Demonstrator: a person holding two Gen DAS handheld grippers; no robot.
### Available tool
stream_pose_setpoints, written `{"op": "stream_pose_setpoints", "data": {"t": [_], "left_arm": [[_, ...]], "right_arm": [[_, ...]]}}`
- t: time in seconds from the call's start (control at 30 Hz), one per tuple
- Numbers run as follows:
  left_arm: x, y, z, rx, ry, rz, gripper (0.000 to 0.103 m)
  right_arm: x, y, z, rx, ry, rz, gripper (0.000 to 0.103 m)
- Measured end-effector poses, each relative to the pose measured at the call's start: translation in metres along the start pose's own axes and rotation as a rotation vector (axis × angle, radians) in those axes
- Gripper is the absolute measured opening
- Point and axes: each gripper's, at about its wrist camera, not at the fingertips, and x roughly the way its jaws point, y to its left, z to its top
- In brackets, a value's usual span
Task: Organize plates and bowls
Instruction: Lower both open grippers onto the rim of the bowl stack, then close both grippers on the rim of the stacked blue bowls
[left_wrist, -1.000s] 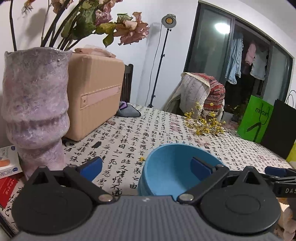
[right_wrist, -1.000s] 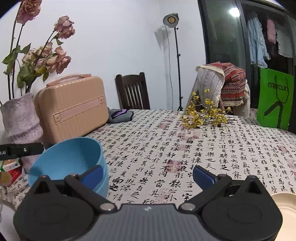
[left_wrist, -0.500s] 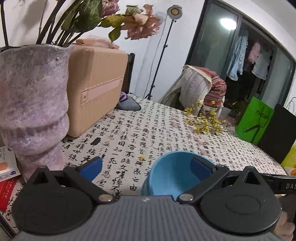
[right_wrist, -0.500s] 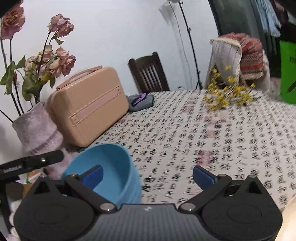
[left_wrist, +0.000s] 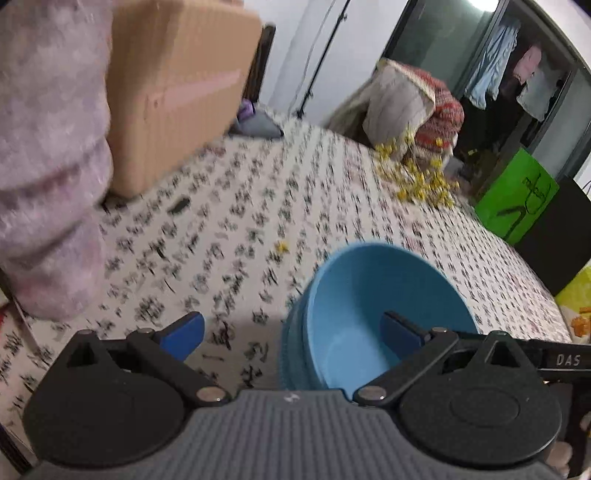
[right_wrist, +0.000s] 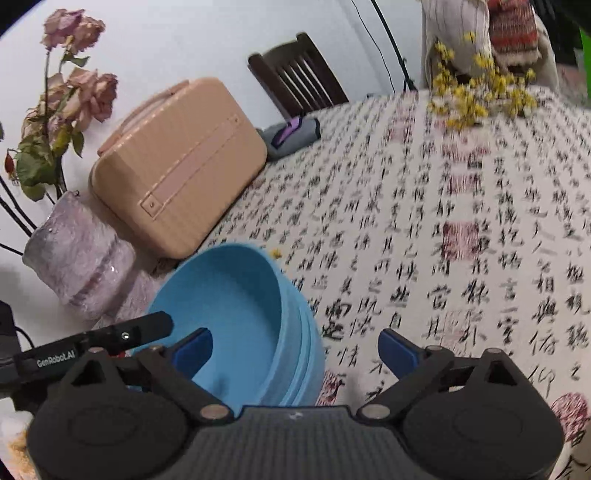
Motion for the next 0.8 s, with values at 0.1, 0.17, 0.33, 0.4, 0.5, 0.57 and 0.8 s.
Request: {"op": "stream_pose_setpoints", "data": {"t": [0.1, 0.17, 0.33, 0.4, 0.5, 0.57, 0.8], "left_arm": [[0.006, 0.0, 0.0, -0.002, 0.034, 0.012, 0.103], [0.01, 0.0, -0.001, -0.004, 0.059, 0.023, 0.103], [0.017, 0.002, -0.004, -0.018, 0.114, 0.027, 0.101], [0.017, 0.002, -0.004, -0.024, 0.116, 0.023, 0.092], [0.016, 0.001, -0.005, -0.036, 0.13, 0.01, 0.082], [0.017, -0.001, -0.005, -0.03, 0.142, 0.016, 0.075], [0.024, -0.006, -0.007, -0.029, 0.185, -0.003, 0.06]], "right_arm": [[0.006, -0.003, -0.002, 0.027, 0.03, 0.006, 0.092], [0.011, -0.004, -0.003, 0.038, 0.052, 0.012, 0.089], [0.02, -0.002, -0.004, 0.039, 0.102, 0.007, 0.077], [0.022, -0.001, -0.004, 0.054, 0.108, 0.008, 0.075], [0.023, 0.0, -0.004, 0.075, 0.118, -0.004, 0.072], [0.025, -0.001, -0.003, 0.096, 0.132, -0.015, 0.072], [0.032, 0.004, -0.002, 0.097, 0.171, -0.034, 0.062]]}}
